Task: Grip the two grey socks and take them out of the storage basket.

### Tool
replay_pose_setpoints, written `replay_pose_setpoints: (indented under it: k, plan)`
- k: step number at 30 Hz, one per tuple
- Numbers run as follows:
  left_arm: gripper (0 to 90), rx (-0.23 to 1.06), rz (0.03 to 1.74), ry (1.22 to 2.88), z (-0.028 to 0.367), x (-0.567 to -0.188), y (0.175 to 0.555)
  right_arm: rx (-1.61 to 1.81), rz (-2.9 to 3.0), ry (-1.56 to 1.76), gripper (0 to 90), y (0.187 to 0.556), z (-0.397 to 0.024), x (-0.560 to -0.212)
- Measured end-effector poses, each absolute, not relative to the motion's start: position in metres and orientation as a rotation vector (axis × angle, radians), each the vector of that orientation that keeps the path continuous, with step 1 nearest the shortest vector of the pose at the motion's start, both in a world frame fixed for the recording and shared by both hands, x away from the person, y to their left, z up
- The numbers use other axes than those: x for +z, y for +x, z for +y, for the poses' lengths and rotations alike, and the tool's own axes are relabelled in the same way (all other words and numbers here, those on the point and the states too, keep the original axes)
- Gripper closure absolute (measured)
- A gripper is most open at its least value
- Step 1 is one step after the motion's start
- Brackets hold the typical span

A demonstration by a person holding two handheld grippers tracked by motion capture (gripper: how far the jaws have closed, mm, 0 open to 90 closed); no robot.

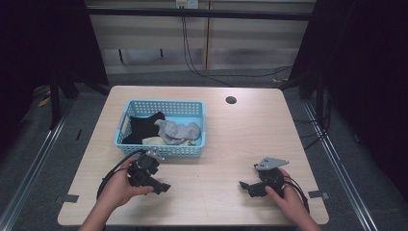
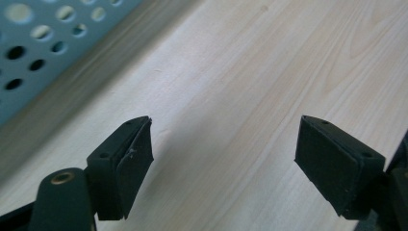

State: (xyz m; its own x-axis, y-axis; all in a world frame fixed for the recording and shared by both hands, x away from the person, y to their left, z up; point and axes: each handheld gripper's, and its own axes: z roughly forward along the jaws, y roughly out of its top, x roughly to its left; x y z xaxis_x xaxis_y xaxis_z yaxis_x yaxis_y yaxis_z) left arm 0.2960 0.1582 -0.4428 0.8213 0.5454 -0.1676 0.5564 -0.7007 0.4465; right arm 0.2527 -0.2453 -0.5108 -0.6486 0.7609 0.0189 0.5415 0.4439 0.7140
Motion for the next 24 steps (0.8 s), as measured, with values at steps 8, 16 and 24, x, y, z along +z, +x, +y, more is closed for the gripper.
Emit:
replay_pose_setpoints:
  k: [8, 16, 24]
  plan:
    - [20.3, -0.062, 0.866, 2.54, 0.163, -0.422, 0.311, 1.018, 2.394, 1.117, 10.2, 0.253, -0.245, -0.511]
    - [20.9, -0.087, 0.91, 2.546, 0.163, -0.399, 0.328, 1.018, 2.394, 1.117, 10.2, 0.253, -0.245, -0.511]
    - [21.2, -0.058, 0.948, 2.524, 0.162, -0.382, 0.353, 1.018, 2.395, 1.117, 10.2, 0.253, -0.245, -0.511]
